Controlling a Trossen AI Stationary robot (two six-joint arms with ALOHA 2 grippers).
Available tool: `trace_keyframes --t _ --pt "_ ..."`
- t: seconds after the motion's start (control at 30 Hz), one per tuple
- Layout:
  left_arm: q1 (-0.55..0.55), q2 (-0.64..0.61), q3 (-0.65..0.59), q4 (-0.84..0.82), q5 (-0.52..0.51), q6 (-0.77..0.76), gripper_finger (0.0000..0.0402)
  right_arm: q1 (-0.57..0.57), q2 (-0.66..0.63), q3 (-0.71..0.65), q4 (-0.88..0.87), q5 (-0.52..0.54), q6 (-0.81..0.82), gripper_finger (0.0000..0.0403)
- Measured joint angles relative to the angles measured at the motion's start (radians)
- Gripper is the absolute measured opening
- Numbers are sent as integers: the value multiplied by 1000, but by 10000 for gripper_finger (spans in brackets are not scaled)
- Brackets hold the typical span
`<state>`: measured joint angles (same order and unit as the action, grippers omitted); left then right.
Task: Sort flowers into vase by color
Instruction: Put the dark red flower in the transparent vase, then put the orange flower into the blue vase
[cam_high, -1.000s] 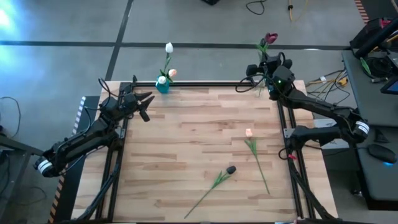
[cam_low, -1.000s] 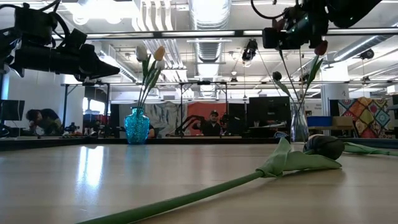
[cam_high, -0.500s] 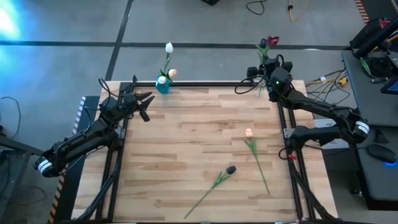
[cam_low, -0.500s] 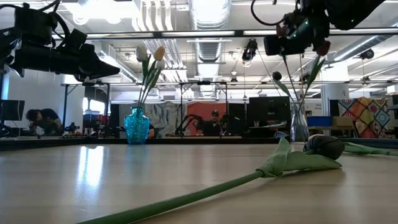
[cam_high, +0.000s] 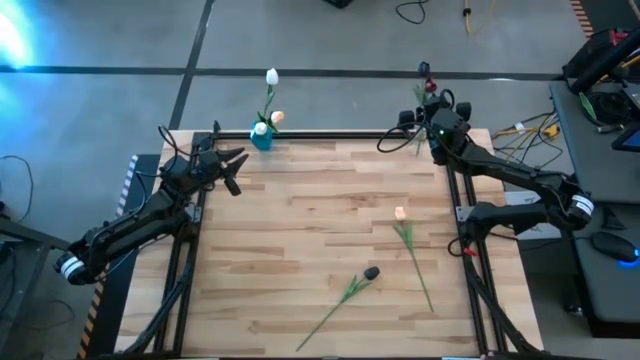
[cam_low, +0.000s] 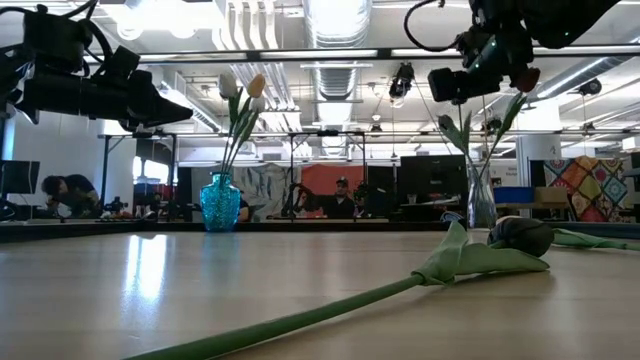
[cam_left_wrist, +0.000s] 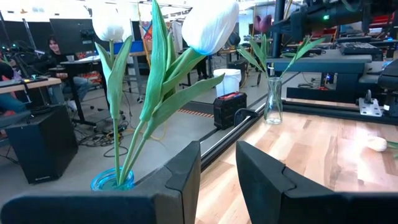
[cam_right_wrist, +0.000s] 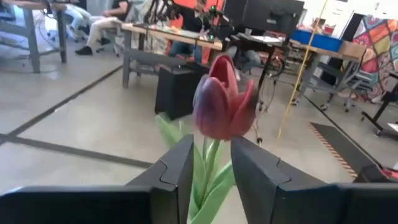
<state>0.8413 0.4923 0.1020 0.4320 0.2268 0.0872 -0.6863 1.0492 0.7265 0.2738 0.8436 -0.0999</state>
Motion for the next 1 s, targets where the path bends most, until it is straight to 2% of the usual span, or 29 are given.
trace_keyframes --t 0.37,0.8,1.0 --pt "0 0 0 -1 0 0 87 2 0 0 -61 -5 36 20" --pt "0 1 0 -14 0 0 87 158 -53 0 -74 -8 -32 13" --pt "0 9 0 -14 0 -2 87 253 -90 0 -194 -26 1 13"
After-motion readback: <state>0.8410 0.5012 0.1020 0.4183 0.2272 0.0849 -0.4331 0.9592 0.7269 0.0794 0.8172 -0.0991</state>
